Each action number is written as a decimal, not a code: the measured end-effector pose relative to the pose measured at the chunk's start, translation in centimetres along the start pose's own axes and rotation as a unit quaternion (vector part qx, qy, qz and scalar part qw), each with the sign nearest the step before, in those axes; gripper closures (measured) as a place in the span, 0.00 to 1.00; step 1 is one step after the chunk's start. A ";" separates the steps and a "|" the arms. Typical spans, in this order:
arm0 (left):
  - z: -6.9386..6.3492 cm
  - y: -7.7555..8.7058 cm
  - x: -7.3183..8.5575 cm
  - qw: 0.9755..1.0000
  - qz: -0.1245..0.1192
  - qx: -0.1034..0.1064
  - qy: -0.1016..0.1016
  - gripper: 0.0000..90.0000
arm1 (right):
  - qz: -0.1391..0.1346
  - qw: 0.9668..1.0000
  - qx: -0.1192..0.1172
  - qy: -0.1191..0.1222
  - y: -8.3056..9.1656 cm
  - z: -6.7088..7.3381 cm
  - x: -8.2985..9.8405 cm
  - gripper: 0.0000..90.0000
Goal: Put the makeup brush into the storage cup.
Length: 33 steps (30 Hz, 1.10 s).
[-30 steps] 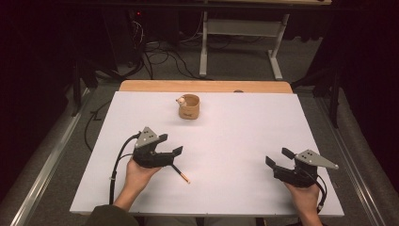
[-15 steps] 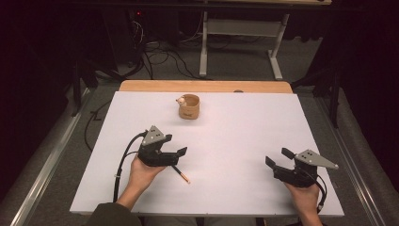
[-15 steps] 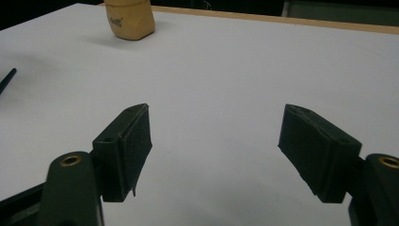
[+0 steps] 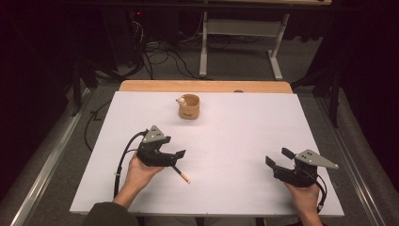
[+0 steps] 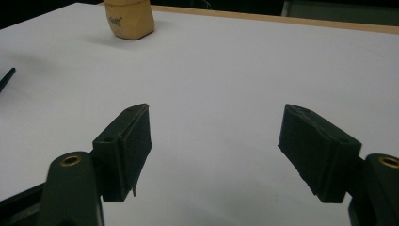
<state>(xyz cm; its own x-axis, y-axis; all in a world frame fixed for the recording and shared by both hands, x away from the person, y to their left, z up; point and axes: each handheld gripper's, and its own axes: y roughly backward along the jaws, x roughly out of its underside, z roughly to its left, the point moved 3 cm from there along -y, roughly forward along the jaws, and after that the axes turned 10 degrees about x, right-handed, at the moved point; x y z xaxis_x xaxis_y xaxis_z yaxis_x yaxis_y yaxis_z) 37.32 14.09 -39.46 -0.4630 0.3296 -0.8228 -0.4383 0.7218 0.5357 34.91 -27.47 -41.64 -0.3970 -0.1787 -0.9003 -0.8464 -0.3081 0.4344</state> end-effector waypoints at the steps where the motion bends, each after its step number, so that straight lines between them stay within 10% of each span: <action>1: 0.0 0.0 0.0 1.000 0.003 0.001 -0.001 0.25 | -0.001 1.000 0.000 0.001 0.0 0.0 0.0 0.30; 15: 0.0 0.0 -0.6 0.998 0.055 0.010 -0.021 0.23 | 0.000 1.000 -0.001 0.003 0.0 0.0 0.0 0.30; 33: 0.1 -0.1 -1.1 0.988 0.138 0.025 -0.059 0.21 | 0.005 1.000 0.002 0.006 -0.1 0.1 0.0 0.31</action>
<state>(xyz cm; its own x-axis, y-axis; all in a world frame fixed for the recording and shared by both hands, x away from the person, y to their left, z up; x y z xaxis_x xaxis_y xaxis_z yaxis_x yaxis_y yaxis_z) 37.96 13.74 -38.62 -0.4657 0.5843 -0.6646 -0.2672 0.6231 0.7350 34.95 -27.34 -41.74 -0.4006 -0.1935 -0.8956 -0.8438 -0.3031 0.4429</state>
